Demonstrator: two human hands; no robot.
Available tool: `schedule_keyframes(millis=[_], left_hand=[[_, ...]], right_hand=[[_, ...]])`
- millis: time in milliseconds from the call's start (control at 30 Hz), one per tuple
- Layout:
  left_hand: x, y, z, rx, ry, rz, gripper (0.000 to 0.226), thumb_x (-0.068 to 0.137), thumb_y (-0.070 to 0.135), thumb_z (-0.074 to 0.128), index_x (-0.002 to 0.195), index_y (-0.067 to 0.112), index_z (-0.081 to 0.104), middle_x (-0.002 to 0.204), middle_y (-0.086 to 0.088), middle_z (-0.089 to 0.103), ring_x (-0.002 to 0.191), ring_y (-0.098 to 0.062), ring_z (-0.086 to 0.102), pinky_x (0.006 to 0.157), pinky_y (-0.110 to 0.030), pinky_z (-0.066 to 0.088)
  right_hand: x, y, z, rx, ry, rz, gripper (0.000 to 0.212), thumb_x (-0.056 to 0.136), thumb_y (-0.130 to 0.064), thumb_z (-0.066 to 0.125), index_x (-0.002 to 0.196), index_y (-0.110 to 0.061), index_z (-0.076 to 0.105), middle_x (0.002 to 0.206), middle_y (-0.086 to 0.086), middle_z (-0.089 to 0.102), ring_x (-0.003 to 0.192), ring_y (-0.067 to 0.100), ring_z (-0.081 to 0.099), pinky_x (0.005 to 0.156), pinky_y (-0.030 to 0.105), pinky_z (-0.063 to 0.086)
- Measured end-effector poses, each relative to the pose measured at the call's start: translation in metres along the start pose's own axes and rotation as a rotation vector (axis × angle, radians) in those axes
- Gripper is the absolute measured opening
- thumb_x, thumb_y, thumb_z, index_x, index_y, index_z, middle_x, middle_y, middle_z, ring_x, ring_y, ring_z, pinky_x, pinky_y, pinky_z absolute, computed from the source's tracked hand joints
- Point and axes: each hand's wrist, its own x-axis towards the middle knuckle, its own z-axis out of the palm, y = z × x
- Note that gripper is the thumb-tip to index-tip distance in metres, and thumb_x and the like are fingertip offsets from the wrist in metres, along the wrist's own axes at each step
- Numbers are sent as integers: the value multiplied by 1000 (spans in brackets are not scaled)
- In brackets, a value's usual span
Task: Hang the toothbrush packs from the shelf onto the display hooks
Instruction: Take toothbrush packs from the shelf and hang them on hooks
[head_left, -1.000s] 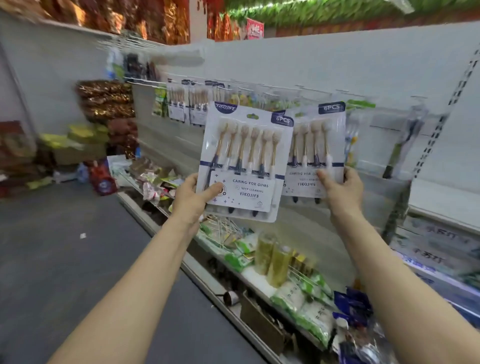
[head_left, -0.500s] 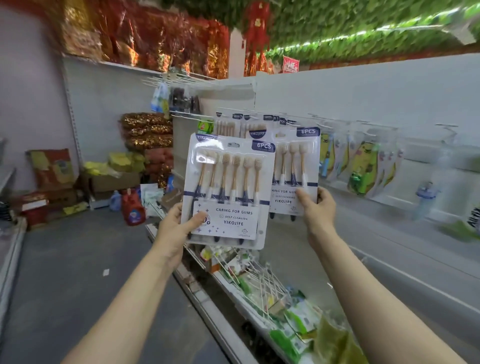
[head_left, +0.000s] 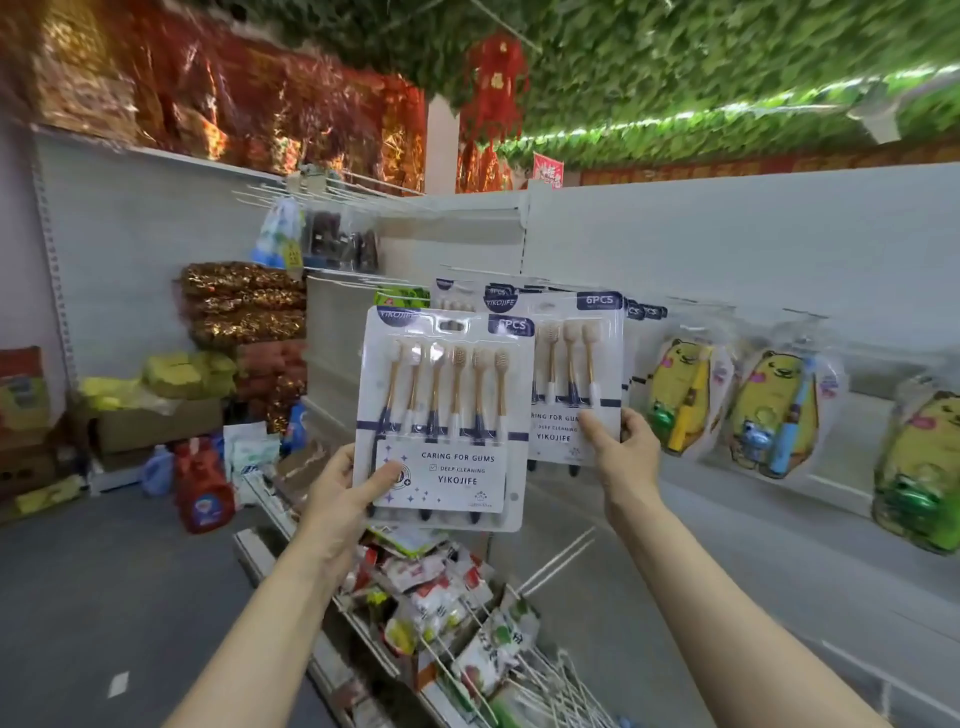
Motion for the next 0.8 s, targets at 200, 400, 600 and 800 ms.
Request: schedule_keyframes(millis=[200,400,600,800], left_hand=[[117,-18,-37,-2,-158,-55,56,67,23,80,119,14,61,108,-8,75,106,-30,68,95,-46,50],[213,-21,-59,-28,-345,-132,66,64,29,91,119,11,61,111,-11,74,107,-32,68,95,-48,51],[256,-33,-43,-55,-457,-165,41,80,7,73,119,8,60,109,-11,73,89,-16,72,66,-22,56],[268,-47,-25,-82,-502,-208,52,68,19,78,117,13,61,111,-8,74,105,-26,68,92,-40,50]], right_hand=[[29,34,53,-26,175,-11,28,89,-16,73,115,-11,62,106,6,72,93,21,71,75,34,61],[41,47,88,-32,363,-47,22,87,-10,75,108,-12,66,104,6,74,94,21,71,79,33,57],[46,49,87,-66,456,-79,24,88,-13,75,111,-10,68,107,7,75,97,22,71,84,35,58],[62,56,75,-97,464,-40,28,88,-17,76,114,-12,66,114,11,73,104,27,70,91,43,58]])
